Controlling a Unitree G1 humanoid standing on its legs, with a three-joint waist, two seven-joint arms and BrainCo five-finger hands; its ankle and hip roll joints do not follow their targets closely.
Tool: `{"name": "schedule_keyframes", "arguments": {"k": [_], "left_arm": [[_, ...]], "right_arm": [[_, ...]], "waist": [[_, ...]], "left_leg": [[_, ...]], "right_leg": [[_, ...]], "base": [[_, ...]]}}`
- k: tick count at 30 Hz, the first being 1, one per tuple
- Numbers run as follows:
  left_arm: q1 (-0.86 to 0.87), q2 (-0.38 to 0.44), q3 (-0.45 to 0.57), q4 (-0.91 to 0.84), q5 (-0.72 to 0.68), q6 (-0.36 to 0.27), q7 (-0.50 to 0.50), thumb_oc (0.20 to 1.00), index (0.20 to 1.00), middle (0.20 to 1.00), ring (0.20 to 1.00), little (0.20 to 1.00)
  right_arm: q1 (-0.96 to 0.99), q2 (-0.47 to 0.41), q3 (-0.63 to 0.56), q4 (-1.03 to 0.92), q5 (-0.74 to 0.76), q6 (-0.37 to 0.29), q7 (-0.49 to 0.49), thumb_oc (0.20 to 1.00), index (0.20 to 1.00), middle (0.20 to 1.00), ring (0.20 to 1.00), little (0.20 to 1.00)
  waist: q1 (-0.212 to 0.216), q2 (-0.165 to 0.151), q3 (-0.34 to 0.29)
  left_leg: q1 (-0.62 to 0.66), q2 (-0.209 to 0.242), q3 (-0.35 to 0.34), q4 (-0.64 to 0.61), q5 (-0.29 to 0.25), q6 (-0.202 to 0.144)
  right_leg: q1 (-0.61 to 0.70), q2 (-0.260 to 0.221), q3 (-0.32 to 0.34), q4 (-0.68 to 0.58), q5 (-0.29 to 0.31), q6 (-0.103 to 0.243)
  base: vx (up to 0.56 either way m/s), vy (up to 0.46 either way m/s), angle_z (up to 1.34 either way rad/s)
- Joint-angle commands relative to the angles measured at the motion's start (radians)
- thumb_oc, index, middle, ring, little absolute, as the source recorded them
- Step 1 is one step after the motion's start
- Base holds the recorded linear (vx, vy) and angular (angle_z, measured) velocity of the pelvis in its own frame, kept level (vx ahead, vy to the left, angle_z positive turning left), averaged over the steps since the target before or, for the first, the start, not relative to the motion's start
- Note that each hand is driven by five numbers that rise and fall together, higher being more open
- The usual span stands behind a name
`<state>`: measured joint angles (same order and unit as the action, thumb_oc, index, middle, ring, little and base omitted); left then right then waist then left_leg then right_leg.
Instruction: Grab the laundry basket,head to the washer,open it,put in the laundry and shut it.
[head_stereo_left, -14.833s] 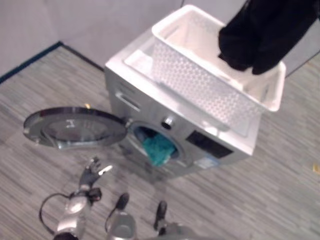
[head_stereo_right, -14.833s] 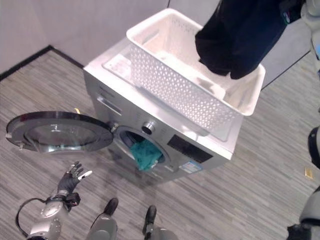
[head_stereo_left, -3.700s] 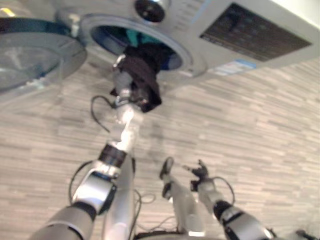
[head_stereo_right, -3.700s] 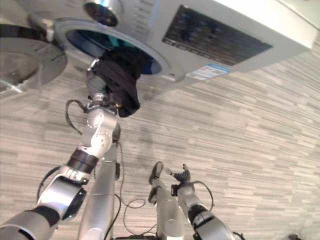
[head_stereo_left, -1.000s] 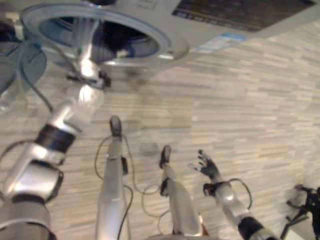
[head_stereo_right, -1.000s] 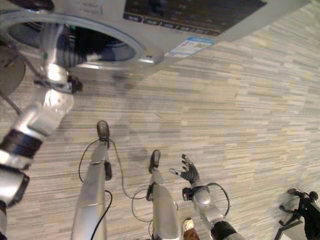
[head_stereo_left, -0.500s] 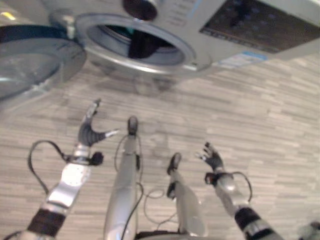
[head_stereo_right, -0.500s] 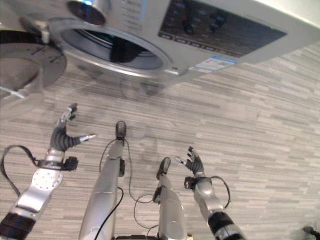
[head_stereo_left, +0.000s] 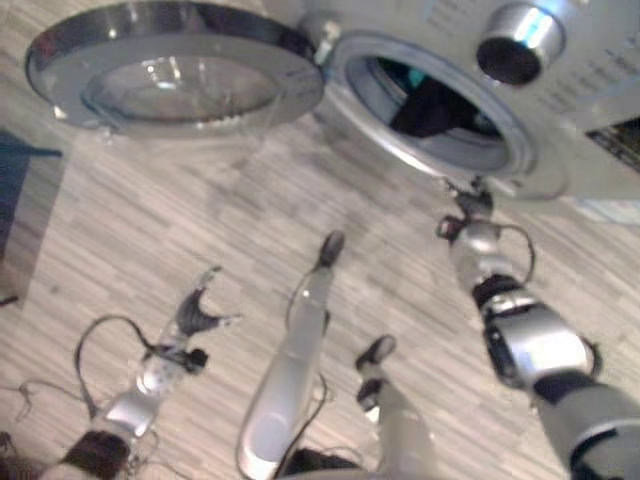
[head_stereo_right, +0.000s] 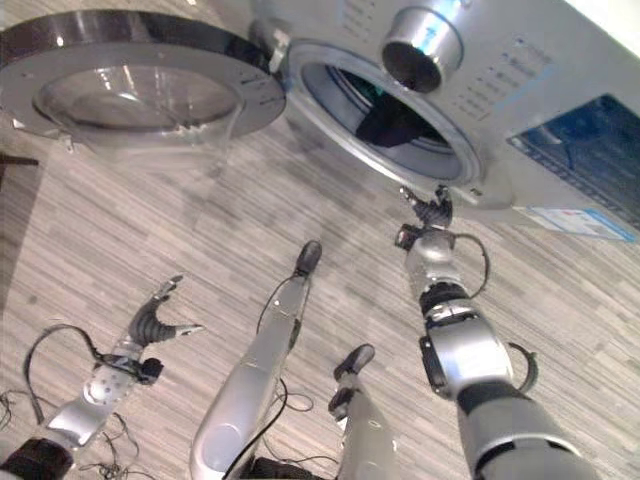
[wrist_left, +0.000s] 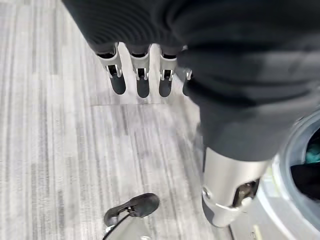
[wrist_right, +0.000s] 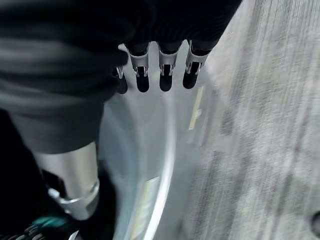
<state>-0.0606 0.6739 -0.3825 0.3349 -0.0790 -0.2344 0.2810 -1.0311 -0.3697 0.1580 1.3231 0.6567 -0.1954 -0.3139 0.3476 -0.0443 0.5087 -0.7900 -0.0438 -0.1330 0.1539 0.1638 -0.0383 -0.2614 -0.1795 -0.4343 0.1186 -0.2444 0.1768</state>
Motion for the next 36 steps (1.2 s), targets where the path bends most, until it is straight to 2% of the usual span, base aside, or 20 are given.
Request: {"name": "schedule_keyframes", "arguments": {"k": [1,9,15,23,24,25,26,30,36], "left_arm": [[-0.005,-0.019,-0.035,-0.029,0.006,-0.013,0.012,1.0,1.0,1.0,1.0,1.0],[-0.05,-0.088,-0.094,-0.045,-0.058,-0.006,-0.016,1.0,1.0,1.0,1.0,1.0],[-0.072,-0.102,-0.125,-0.03,-0.077,0.002,-0.024,1.0,1.0,1.0,1.0,1.0],[-0.061,-0.102,-0.119,-0.037,-0.095,-0.001,-0.01,1.0,1.0,1.0,1.0,1.0],[-0.058,-0.1,-0.117,-0.038,-0.096,-0.002,-0.01,1.0,1.0,1.0,1.0,1.0],[-0.055,-0.097,-0.116,-0.04,-0.096,-0.003,-0.008,1.0,1.0,1.0,1.0,1.0],[-0.056,-0.098,-0.116,-0.04,-0.096,-0.003,-0.008,1.0,1.0,1.0,1.0,1.0],[-0.044,-0.089,-0.107,-0.051,-0.1,-0.007,-0.006,1.0,1.0,1.0,1.0,1.0],[-0.029,-0.068,-0.102,-0.06,-0.123,-0.014,-0.017,1.0,1.0,1.0,1.0,1.0]], "right_arm": [[-0.001,-0.063,-0.01,-0.022,0.069,-0.016,-0.015,1.0,1.0,1.0,1.0,1.0],[-0.076,-0.02,-0.083,0.011,0.228,-0.042,-0.003,1.0,1.0,1.0,1.0,1.0],[-0.152,0.024,-0.078,0.008,0.31,-0.069,0.009,1.0,1.0,1.0,1.0,1.0],[-0.218,-0.022,-0.067,0.016,0.289,-0.091,-0.04,1.0,1.0,1.0,1.0,1.0],[-0.226,-0.029,-0.059,0.021,0.276,-0.087,-0.045,0.73,0.73,0.73,0.73,0.73],[-0.238,-0.042,-0.052,0.026,0.26,-0.084,-0.053,0.275,0.275,0.275,0.275,0.275],[-0.241,-0.043,-0.052,0.028,0.258,-0.083,-0.054,0.2,0.2,0.2,0.2,0.2],[-0.295,-0.105,-0.018,0.013,0.228,-0.081,-0.072,0.2,0.2,0.2,0.2,0.2],[-0.422,-0.201,0.069,-0.083,0.235,-0.118,-0.079,0.2,0.2,0.2,0.2,0.2]], "waist": [[0.033,0.055,0.011],[0.084,0.096,0.011],[0.099,0.094,0.004],[0.099,0.104,0.007],[0.101,0.106,0.008],[0.102,0.107,0.007],[0.102,0.108,0.008],[0.108,0.111,0.007],[0.113,0.092,-0.002]], "left_leg": [[-0.068,-0.012,0.06,0.004,-0.027,-0.003],[-0.112,-0.056,0.054,0.006,-0.038,0.009],[-0.123,-0.069,0.058,0.013,-0.045,0.014],[-0.127,-0.073,0.054,0.015,-0.044,0.016],[-0.129,-0.073,0.053,0.015,-0.044,0.016],[-0.13,-0.074,0.053,0.015,-0.043,0.016],[-0.13,-0.074,0.052,0.015,-0.043,0.016],[-0.134,-0.076,0.048,0.012,-0.04,0.013],[-0.139,-0.073,0.047,0.012,-0.038,0.011]], "right_leg": [[-0.01,0.088,0.015,0.055,-0.048,-0.115],[-0.016,0.069,-0.007,0.05,-0.056,-0.114],[-0.016,0.066,-0.002,0.044,-0.057,-0.118],[-0.035,0.067,-0.002,0.07,-0.072,-0.122],[-0.037,0.067,-0.002,0.073,-0.074,-0.122],[-0.039,0.068,-0.003,0.076,-0.077,-0.122],[-0.039,0.067,-0.004,0.077,-0.078,-0.122],[-0.043,0.068,-0.007,0.077,-0.08,-0.12],[-0.042,0.069,-0.006,0.072,-0.071,-0.115]], "base": [[0.06,0.001,0.16],[0.08,0.008,0.2],[0.03,0.011,0.05],[0.01,0.005,-0.01],[0.0,0.0,0.0],[0.0,0.0,0.0],[0.01,-0.004,0.04],[0.0,-0.001,0.02],[0.0,0.0,0.0]]}}
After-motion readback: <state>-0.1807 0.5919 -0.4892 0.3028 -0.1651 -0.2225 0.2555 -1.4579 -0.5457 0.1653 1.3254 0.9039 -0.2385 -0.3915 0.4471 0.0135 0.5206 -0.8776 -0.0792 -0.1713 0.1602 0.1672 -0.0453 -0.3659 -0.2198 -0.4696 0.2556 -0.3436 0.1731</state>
